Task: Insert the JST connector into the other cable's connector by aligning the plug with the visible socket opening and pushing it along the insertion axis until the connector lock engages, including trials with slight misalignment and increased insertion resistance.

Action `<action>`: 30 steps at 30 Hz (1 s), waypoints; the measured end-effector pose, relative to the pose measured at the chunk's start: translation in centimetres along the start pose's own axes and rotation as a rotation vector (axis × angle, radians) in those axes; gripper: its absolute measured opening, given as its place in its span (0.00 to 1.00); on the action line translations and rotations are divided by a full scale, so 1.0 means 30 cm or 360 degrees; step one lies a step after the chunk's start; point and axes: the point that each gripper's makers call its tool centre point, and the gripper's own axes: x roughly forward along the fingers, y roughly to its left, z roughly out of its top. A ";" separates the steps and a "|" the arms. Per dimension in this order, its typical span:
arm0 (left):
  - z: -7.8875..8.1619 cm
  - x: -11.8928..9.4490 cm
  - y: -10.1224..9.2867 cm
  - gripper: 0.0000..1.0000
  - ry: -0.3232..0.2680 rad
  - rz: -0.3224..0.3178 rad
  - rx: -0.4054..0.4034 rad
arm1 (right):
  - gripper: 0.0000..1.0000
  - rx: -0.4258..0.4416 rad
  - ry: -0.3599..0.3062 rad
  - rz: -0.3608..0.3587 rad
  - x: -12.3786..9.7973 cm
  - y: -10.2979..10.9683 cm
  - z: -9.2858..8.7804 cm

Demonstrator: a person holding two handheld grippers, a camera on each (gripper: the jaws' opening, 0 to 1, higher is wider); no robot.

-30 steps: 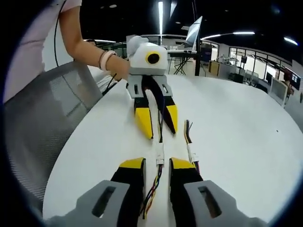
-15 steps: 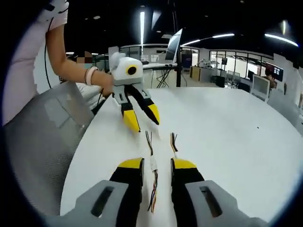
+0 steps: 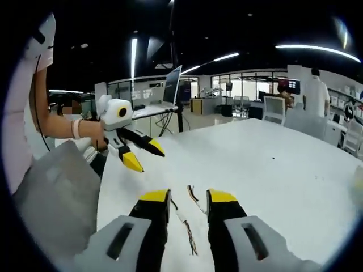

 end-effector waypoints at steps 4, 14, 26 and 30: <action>0.072 -0.038 -0.019 0.49 -0.0059 0.0046 0.0025 | 0.39 -0.0018 -0.0102 -0.0069 -0.048 0.037 0.076; 0.265 -0.143 -0.165 0.70 -0.0358 -0.0075 -0.0168 | 0.64 0.0113 -0.0067 -0.0197 -0.111 0.137 0.112; 0.171 -0.226 -0.221 0.98 -0.0305 0.0093 -0.0423 | 0.78 0.0333 -0.0086 -0.0327 -0.222 0.255 0.072; 0.141 -0.236 -0.263 0.99 -0.0258 0.0116 -0.0449 | 0.79 0.0514 -0.0075 -0.0285 -0.216 0.311 0.030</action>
